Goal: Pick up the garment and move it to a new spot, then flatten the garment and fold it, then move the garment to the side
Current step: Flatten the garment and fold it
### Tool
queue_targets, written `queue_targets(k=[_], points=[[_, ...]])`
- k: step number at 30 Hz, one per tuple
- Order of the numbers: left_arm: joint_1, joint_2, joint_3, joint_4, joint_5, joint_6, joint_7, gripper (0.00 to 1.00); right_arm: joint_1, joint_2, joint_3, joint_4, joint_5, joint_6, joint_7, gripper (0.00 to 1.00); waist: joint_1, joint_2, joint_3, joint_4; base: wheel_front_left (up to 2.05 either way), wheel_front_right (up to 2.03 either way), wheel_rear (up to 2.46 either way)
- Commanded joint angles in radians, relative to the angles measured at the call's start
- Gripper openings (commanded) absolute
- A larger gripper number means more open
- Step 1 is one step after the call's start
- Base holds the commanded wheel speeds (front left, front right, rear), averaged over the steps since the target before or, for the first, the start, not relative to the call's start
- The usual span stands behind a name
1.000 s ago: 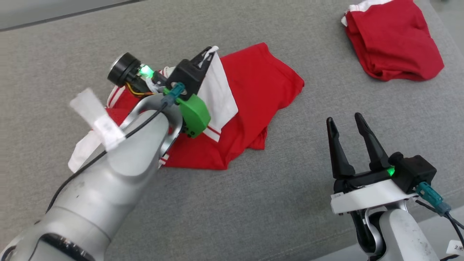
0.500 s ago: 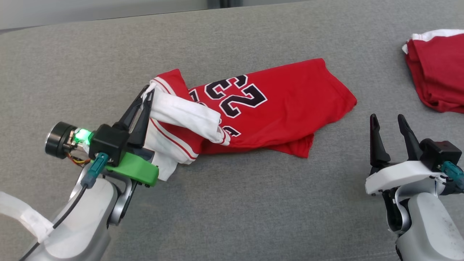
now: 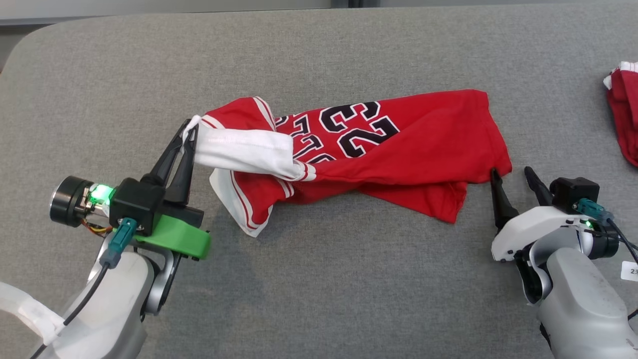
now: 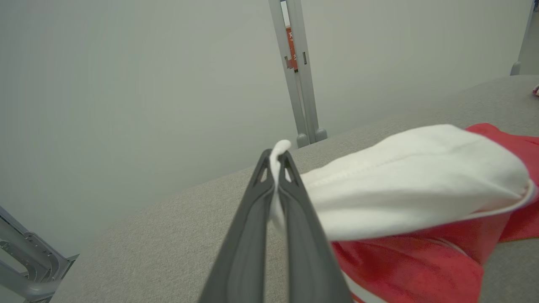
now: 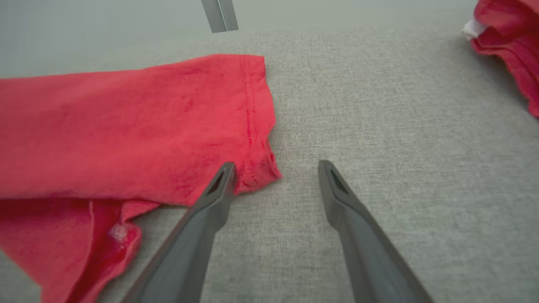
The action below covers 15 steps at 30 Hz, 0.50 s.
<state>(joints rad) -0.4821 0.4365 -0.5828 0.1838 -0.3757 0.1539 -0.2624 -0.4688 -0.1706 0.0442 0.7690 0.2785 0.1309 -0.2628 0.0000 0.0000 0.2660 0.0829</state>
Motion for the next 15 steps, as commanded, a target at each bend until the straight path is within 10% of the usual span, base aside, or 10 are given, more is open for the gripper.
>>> queue_targets(k=[1,5,6,8,15], points=[[0.011,-0.001,0.007,-0.001,0.003,-0.003,-0.003,0.00,-0.019,-0.004,0.007,0.009,0.007,0.000,-0.003,1.00,0.0000,0.0000,0.005,0.005,0.00,0.00,0.00],[0.016,-0.006,0.017,0.002,0.012,-0.009,-0.003,0.00,-0.025,-0.003,0.023,0.037,0.021,0.000,-0.003,0.91,0.0000,0.0000,0.012,0.008,0.00,0.00,0.00],[0.017,-0.007,0.020,0.003,0.015,-0.009,-0.003,0.00,-0.027,-0.005,0.028,0.041,0.024,0.000,-0.002,0.43,0.0000,0.0000,0.014,0.008,0.00,0.00,0.00],[0.019,-0.009,0.026,0.003,0.019,-0.012,-0.003,0.00,-0.028,-0.007,0.039,0.047,0.029,0.000,-0.001,0.00,0.0000,0.0000,0.017,0.008,0.00,0.00,0.00],[0.027,-0.013,0.057,0.012,0.037,-0.019,-0.003,0.00,-0.011,-0.021,0.060,0.003,0.042,-0.001,-0.002,0.00,0.0000,0.0000,-0.010,-0.006,0.00,0.00,0.00]])
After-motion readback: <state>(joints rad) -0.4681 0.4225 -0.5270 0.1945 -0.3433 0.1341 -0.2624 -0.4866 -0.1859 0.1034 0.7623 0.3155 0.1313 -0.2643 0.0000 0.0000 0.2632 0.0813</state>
